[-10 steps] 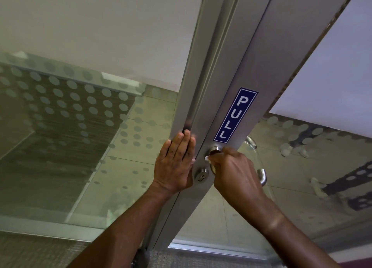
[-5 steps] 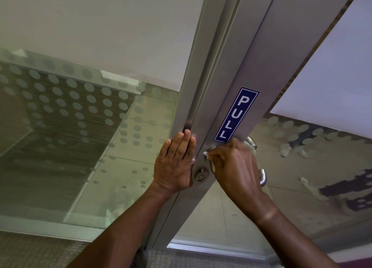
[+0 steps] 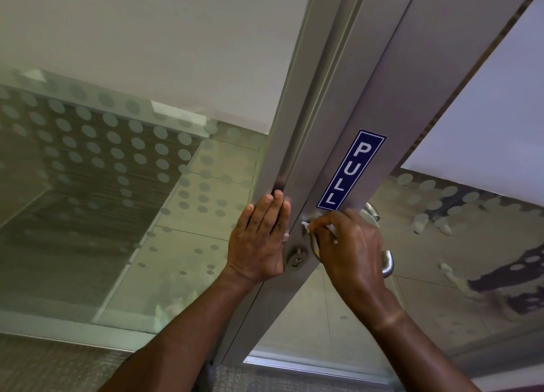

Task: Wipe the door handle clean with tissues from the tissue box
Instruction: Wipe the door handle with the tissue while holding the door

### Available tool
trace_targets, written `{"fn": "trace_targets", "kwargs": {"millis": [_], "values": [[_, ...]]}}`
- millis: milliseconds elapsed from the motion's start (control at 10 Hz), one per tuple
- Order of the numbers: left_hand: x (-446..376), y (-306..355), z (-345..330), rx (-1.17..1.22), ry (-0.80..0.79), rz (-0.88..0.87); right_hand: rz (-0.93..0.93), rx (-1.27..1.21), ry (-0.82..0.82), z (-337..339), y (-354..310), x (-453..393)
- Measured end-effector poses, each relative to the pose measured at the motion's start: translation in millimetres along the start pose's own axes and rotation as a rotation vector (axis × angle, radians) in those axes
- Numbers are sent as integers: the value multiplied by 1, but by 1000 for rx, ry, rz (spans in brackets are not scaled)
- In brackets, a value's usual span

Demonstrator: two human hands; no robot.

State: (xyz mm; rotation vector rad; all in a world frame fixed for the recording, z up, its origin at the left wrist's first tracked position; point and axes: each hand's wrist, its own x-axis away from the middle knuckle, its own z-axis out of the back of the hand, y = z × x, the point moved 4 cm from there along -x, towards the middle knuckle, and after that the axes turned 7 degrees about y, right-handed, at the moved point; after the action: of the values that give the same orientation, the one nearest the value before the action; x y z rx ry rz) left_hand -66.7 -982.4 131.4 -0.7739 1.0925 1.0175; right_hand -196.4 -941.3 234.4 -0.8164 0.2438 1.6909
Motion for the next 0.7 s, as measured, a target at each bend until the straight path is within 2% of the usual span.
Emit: {"fn": "trace_targets", "kwargs": {"millis": [100,300,500,600,700], "values": [[1,0,0,3,1,-2,30,15,-10,-3,-2,1],[-1,1,1,9,20,2,-131,-98,68,8,20,5],[0,1,1,3,15,-5,-100,-231,171,22,7,0],[-1,1,1,4,16,0,-62,-180,89,19,10,-1],[-1,2,1,-1,-4,-9,28,-28,53,9,6,3]]}}
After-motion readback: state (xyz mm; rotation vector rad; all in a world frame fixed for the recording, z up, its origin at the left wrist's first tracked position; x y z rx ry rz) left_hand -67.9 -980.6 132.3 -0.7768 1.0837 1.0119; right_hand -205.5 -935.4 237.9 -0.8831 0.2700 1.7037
